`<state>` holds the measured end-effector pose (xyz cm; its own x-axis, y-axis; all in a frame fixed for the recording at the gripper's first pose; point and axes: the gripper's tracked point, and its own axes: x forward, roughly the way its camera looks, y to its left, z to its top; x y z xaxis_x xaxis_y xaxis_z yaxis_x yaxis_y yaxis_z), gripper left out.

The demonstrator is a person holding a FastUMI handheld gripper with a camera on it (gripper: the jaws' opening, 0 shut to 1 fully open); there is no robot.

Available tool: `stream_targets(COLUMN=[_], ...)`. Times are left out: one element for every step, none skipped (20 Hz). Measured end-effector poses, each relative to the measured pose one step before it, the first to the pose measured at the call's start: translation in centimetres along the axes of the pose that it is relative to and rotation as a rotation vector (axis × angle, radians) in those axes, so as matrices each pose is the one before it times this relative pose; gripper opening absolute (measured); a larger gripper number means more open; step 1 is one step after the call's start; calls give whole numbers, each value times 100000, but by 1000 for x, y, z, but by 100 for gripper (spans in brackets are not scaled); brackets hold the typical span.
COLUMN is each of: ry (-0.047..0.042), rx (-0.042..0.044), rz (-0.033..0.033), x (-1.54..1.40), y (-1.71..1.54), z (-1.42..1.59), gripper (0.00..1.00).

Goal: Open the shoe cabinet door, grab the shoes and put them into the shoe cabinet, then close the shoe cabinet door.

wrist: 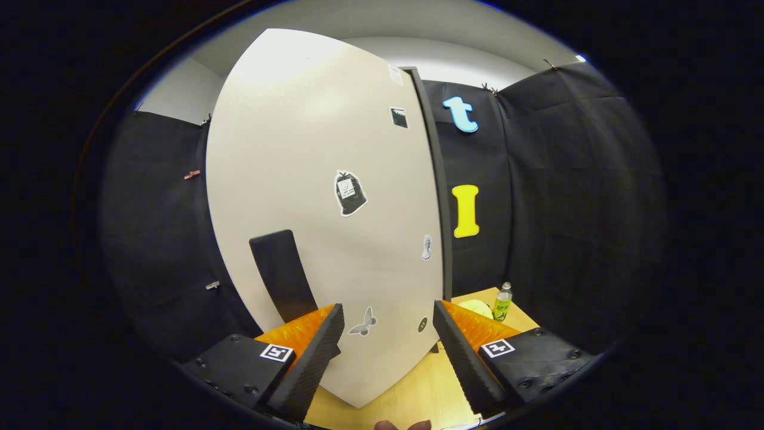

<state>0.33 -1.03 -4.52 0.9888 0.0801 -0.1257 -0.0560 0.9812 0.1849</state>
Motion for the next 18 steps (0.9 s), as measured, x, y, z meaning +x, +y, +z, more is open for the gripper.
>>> stream_targets(ry=[1834,587,-319,-218,-261,-321,-188,-400,-793,-483,-401,-148,-200,-89,33,62,57,22], rx=[875,882,-7,-335,-111,-504,-544,-184,-218,-184,-93,-157,38,165,259,215,8,-200], rz=[3244,1844,1427,737,534,353,-188,-655,-809,-899,-1114,-809,-841,-490,-274,-266,92,-24], x=[158,95,82,40,-45,88,-67,-80,3,-19,-28,-19,-79,-35,-68,-65,-3,-30], y=[1192,963,540,301,453,117,34,-227,-553,-416,-323,-278,-361,-199,-165,-138,-41,-29], z=[-303,-157,265,159,39,129,147,180,41,125,119,131,65,36,30,-81,5,-38], gripper=[98,98,98,98,98,98,98,98,98,98,98,98,98,98,98,98,98,98])
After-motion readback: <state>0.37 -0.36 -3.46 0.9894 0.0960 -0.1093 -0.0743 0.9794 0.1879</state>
